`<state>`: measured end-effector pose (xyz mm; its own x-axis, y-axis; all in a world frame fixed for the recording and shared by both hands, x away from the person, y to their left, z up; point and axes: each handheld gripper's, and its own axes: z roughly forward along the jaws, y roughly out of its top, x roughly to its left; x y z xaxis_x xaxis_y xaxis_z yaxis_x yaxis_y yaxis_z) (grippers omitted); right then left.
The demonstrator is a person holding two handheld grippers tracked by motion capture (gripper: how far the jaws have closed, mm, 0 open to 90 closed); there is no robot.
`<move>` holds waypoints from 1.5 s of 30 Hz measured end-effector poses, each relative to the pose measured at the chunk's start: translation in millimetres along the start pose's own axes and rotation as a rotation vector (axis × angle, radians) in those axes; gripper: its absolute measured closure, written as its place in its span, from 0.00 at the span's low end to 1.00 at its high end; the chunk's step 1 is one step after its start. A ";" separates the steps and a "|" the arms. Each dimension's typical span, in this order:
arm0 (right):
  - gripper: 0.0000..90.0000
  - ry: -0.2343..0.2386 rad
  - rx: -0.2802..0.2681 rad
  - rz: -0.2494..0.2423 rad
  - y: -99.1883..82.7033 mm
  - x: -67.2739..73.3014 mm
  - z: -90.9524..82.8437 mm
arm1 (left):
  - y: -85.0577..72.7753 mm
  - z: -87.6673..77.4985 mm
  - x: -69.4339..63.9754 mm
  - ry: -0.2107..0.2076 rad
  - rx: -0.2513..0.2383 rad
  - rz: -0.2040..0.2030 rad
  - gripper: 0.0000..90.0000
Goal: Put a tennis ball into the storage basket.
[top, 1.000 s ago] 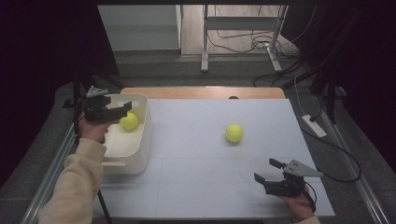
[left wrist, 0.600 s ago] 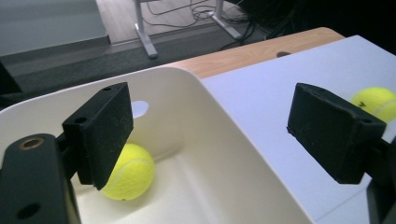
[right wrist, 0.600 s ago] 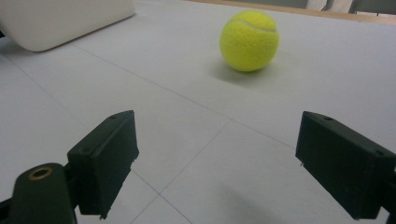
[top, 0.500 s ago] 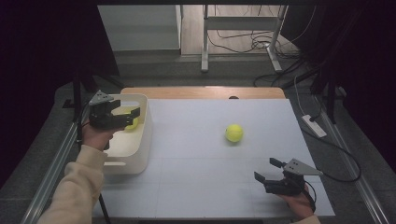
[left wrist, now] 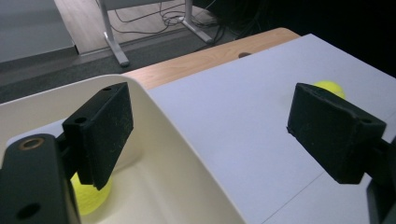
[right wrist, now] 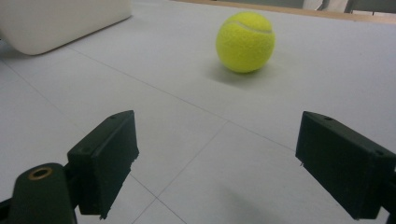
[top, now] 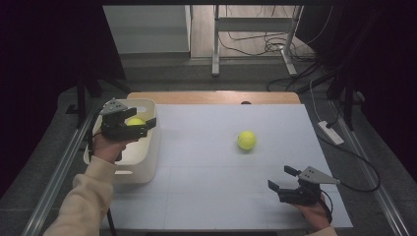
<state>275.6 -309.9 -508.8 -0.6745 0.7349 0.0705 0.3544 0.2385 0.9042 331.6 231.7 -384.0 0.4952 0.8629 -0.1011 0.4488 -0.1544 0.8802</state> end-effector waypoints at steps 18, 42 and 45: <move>0.14 0.018 -0.006 -0.014 -0.2 3.6 -1.3 | 4.6 3.0 -31.0 -0.083 -0.029 0.032 0.17; 0.14 0.032 -0.003 -0.032 -0.3 3.4 -0.7 | 6.0 20.7 -63.2 -0.171 -0.015 0.063 0.17; 0.14 0.033 -0.004 -0.033 -0.3 3.3 -0.8 | 7.3 23.7 -68.4 -0.182 -0.013 0.069 0.17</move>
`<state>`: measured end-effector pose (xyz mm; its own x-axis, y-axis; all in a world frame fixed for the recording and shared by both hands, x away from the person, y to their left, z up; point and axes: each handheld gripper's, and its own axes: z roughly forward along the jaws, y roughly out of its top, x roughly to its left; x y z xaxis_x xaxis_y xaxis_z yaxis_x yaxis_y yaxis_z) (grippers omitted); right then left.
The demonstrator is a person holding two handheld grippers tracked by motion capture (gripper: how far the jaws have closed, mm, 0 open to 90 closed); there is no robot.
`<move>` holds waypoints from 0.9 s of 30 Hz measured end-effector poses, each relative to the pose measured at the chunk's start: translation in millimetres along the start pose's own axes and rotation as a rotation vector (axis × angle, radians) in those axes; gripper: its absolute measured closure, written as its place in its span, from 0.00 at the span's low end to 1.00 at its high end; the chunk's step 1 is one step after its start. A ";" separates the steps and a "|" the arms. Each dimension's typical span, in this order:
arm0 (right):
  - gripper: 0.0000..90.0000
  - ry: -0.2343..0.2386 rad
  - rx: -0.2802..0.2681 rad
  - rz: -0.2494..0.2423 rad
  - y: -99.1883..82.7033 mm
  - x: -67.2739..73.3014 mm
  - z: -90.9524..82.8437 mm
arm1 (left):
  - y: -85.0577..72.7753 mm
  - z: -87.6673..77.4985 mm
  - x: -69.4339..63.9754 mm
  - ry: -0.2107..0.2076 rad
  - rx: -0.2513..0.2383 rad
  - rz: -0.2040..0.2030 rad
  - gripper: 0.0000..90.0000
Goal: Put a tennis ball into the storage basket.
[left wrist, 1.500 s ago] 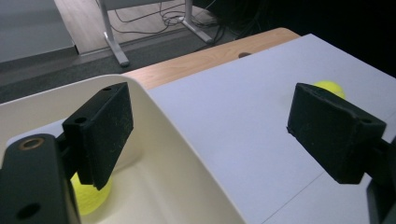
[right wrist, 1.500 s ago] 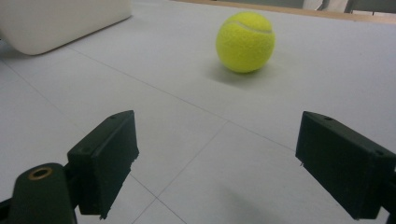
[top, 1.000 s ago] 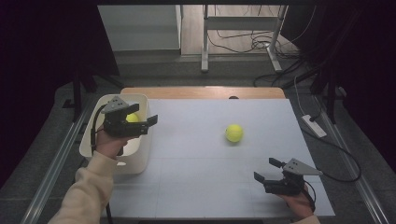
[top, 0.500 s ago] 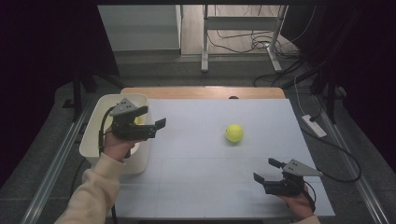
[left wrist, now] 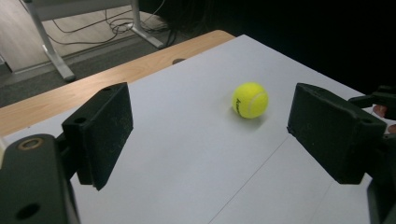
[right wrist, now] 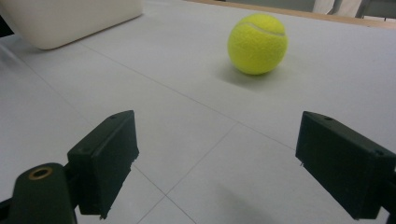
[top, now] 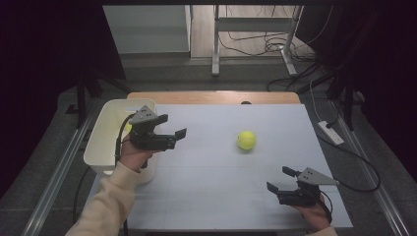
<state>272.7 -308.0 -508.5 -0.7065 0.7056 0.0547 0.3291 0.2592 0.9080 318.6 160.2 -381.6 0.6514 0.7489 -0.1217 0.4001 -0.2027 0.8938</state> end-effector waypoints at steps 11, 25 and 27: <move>0.14 0.005 -0.006 0.002 -0.3 -0.1 -1.3 | 2.9 11.3 -9.9 -0.029 0.020 0.019 0.17; 0.14 0.014 -0.026 0.011 4.6 -1.3 2.7 | 5.5 32.2 -20.2 -0.079 0.050 0.029 0.17; 0.14 0.016 -0.027 0.008 5.5 -1.7 4.6 | 5.7 33.7 -20.9 -0.081 0.053 0.031 0.17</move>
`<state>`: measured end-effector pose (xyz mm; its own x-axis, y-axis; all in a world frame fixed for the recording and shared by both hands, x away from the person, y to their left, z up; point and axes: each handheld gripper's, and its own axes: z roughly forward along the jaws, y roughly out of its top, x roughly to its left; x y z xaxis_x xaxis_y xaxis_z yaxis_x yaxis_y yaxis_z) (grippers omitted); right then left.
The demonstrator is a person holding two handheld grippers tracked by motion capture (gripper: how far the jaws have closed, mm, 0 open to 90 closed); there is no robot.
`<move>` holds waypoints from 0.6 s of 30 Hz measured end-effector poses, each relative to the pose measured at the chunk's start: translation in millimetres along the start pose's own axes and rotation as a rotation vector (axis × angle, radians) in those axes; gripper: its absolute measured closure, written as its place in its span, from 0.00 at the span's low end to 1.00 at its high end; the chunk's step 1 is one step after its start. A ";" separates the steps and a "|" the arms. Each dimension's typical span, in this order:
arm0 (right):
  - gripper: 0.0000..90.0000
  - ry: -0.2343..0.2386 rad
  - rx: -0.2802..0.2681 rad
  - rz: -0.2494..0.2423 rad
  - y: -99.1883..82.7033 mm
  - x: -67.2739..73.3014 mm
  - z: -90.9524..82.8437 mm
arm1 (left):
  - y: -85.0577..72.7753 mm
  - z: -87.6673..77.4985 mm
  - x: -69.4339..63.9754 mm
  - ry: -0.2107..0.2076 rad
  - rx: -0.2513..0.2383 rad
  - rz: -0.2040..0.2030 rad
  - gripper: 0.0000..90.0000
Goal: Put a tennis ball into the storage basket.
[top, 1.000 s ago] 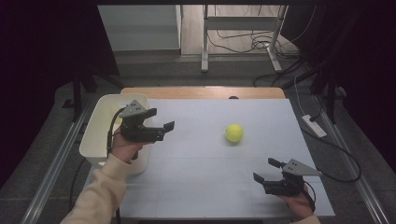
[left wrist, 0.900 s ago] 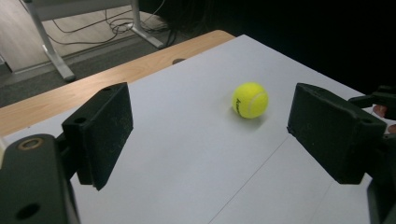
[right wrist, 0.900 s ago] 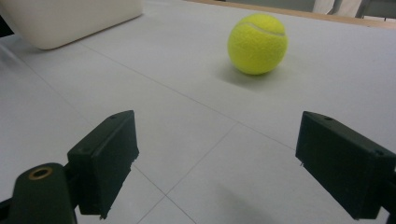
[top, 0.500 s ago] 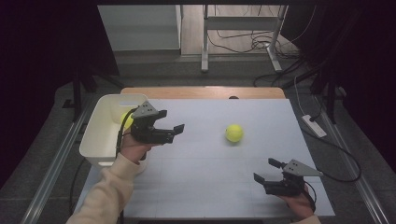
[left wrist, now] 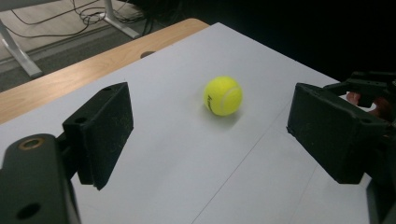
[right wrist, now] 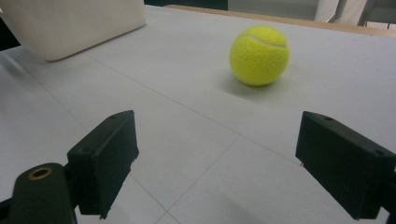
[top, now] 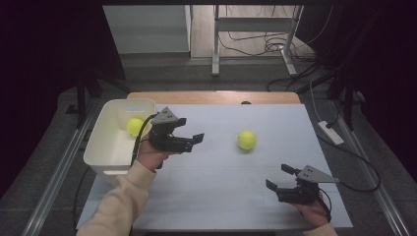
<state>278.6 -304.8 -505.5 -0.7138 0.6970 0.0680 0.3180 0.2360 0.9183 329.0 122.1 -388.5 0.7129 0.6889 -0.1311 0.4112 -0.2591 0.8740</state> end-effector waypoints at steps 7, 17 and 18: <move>0.14 0.022 -0.003 0.004 0.7 1.4 2.5 | 1.8 8.2 -2.6 -0.016 0.007 0.010 0.17; 0.14 0.026 -0.011 0.007 0.8 2.6 0.4 | 6.6 22.6 -9.1 -0.026 0.031 0.029 0.17; 0.14 0.028 -0.009 0.005 0.9 2.9 -0.2 | 6.7 24.4 -10.4 -0.030 0.034 0.029 0.17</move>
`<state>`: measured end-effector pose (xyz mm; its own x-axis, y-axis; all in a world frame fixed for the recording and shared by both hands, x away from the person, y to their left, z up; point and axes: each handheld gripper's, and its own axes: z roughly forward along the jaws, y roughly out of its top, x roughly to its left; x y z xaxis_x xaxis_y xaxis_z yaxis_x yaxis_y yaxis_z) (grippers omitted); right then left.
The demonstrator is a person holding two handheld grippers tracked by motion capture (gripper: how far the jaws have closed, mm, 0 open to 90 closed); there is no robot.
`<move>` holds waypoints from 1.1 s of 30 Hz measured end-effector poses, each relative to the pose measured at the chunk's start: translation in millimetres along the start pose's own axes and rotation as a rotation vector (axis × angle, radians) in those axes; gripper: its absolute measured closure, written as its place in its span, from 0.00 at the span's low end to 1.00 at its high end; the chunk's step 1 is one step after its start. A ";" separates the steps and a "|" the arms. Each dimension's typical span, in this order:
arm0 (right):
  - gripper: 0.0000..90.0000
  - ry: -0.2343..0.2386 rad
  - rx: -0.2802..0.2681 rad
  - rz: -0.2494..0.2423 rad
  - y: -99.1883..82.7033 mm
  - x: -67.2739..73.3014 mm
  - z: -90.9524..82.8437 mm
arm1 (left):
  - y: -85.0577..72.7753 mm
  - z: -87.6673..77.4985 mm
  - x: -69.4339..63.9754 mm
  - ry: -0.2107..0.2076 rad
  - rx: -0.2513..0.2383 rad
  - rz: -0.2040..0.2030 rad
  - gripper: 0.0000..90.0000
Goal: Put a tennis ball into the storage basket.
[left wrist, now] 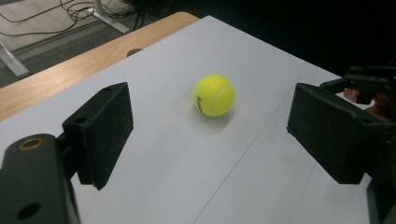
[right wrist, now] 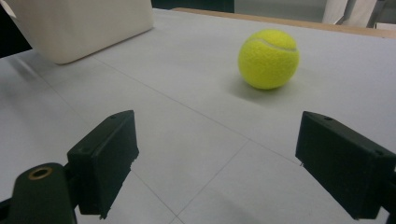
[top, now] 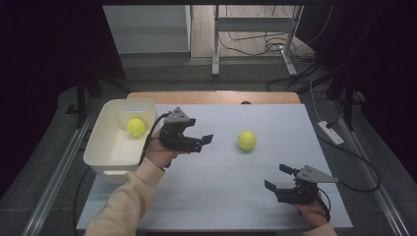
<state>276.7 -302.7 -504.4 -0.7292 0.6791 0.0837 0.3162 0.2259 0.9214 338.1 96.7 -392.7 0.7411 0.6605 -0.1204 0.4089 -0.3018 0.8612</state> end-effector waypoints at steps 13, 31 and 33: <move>0.14 0.003 0.006 -0.015 1.2 1.7 5.1 | 3.5 16.2 -3.5 -0.032 0.029 0.015 0.17; 0.14 0.009 0.011 -0.025 0.8 2.1 6.8 | 6.1 48.8 1.6 -0.052 0.083 -0.013 0.16; 0.14 0.009 0.013 -0.024 0.6 2.0 7.2 | 6.7 51.0 1.7 -0.051 0.081 -0.003 0.17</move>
<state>279.9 -296.2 -506.4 -0.7418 0.6674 0.0653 0.3066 0.2510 0.9181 369.3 60.8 -412.4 0.7649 0.6264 -0.1501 0.4518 -0.3557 0.8181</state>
